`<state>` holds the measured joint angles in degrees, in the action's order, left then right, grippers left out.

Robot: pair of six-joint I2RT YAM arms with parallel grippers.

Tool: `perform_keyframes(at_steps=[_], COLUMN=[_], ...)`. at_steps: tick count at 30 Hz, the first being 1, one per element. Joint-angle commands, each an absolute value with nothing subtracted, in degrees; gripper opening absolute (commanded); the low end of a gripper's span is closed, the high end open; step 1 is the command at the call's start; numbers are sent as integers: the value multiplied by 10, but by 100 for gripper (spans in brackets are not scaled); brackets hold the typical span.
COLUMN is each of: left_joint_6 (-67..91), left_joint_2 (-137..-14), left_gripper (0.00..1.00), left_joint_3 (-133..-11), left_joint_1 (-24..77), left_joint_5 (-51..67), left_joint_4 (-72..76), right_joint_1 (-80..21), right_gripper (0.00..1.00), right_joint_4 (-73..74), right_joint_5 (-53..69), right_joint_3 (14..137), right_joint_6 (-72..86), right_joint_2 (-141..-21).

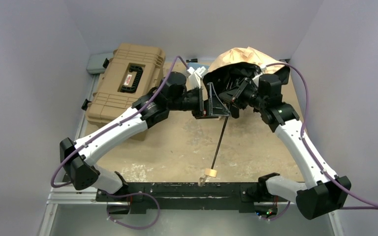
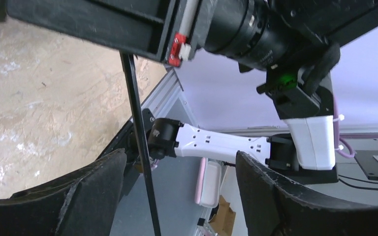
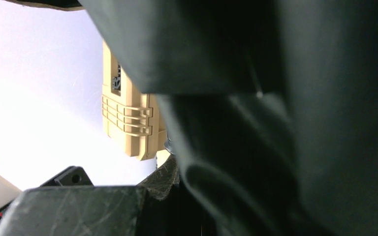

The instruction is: Open the umbrella

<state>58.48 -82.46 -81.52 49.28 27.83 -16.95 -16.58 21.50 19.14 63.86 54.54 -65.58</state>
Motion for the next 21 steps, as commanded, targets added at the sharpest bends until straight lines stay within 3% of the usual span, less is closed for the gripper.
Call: perform_keyframes(at_steps=[1, 19, 21], left_joint_6=[565, 555, 555], left_joint_2=[-863, -955, -959], left_gripper=[76, 51, 41], left_joint_3=[-859, -943, -953], left_joint_1=[495, 530, 530], left_joint_5=[277, 264, 261], left_joint_4=[-141, -176, -186], right_joint_1=[-170, -176, -177], right_gripper=[0, 0, 0], right_joint_4=[197, 214, 212], right_joint_5=[186, 212, 212], right_joint_3=[684, 702, 698], right_joint_6=[538, 569, 571], right_joint_2=[-628, -621, -619])
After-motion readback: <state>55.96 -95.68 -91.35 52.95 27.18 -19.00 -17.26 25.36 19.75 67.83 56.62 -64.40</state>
